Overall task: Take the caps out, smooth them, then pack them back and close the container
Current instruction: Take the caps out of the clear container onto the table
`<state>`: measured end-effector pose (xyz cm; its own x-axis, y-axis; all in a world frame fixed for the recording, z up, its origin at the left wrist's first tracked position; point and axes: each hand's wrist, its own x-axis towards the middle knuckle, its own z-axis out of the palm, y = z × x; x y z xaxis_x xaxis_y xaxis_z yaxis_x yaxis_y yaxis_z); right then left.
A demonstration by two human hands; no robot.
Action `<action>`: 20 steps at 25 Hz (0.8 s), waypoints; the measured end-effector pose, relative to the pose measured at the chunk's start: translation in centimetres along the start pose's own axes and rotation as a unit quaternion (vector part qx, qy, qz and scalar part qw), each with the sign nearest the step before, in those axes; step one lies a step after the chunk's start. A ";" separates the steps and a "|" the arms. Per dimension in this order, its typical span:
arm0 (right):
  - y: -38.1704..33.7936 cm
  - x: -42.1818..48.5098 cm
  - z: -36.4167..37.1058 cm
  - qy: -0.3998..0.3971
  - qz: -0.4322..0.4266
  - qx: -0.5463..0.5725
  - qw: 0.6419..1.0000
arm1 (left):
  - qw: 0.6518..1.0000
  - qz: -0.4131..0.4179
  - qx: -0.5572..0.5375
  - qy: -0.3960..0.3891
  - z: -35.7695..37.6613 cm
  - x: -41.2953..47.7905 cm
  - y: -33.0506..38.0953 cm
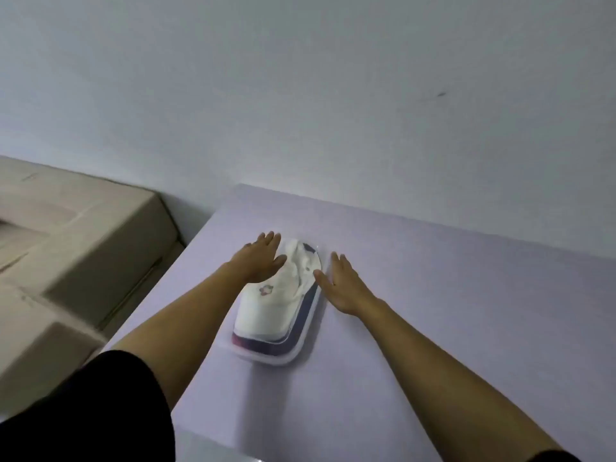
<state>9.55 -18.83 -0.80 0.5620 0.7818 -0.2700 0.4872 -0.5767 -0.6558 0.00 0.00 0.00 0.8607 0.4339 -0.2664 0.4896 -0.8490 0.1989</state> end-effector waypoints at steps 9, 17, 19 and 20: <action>0.2 0.2 9.8 -0.024 0.167 0.284 0.944 | 0.932 -0.217 -0.289 -0.036 8.6 -2.5 -7.7; 3.2 -1.7 8.3 0.056 0.175 0.272 0.944 | 0.941 -0.200 -0.268 0.054 8.1 -3.4 -2.5; 5.6 -3.6 6.6 0.081 0.187 0.263 0.943 | 0.945 -0.168 -0.273 0.065 8.5 -3.5 1.1; 7.1 -4.8 5.6 0.093 0.195 0.258 0.942 | 0.946 -0.152 -0.278 0.067 8.8 -3.5 3.3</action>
<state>6.56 -25.34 -8.08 0.7617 0.4516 -0.4647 -0.1428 -0.5826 -0.8001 -2.60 -6.95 -6.77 0.6593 0.6994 -0.2761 0.6833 -0.4041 0.6081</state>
